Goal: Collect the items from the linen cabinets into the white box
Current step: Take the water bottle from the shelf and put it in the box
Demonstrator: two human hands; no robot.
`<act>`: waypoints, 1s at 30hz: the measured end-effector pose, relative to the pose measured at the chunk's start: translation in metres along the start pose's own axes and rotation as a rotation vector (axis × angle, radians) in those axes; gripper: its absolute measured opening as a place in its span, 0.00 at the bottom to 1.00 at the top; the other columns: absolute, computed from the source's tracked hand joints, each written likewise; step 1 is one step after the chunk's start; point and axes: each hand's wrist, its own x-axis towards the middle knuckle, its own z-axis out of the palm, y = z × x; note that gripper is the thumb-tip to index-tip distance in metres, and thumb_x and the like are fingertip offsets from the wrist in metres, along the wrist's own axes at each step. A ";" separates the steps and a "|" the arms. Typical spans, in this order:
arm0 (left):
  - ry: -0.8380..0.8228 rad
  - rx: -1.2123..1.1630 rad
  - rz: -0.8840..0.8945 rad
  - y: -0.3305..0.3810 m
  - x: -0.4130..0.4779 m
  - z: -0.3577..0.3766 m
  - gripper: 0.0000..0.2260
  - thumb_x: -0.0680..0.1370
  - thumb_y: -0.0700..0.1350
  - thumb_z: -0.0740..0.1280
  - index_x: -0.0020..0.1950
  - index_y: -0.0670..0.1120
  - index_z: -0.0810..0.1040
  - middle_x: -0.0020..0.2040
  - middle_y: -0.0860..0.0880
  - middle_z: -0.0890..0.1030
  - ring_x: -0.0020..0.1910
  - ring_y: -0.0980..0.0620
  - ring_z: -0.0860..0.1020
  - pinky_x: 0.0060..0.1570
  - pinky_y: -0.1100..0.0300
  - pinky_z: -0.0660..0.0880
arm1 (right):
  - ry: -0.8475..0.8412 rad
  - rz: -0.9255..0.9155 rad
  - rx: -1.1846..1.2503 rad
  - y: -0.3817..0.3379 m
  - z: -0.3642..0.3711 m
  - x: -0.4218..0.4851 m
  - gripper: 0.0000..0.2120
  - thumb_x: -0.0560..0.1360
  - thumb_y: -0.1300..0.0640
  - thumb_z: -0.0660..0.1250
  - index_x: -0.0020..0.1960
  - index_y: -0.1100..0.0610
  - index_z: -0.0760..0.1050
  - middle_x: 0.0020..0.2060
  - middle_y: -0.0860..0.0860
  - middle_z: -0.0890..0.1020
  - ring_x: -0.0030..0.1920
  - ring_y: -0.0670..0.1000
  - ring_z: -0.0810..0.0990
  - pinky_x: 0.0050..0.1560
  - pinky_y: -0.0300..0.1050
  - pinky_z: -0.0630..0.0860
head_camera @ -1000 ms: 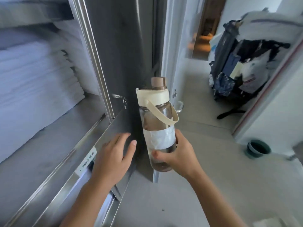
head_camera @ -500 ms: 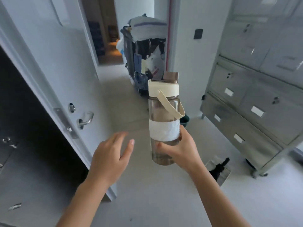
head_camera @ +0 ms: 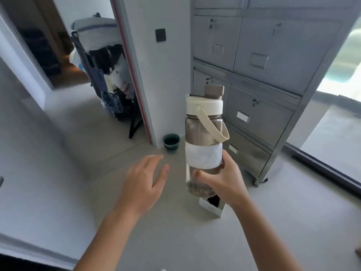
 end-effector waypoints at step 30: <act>-0.515 -0.060 0.289 -0.024 0.368 0.274 0.26 0.80 0.62 0.49 0.66 0.48 0.75 0.62 0.49 0.79 0.58 0.47 0.78 0.54 0.53 0.74 | 0.351 0.443 0.019 0.173 -0.055 0.308 0.29 0.56 0.48 0.80 0.57 0.46 0.78 0.46 0.43 0.86 0.48 0.44 0.84 0.42 0.44 0.82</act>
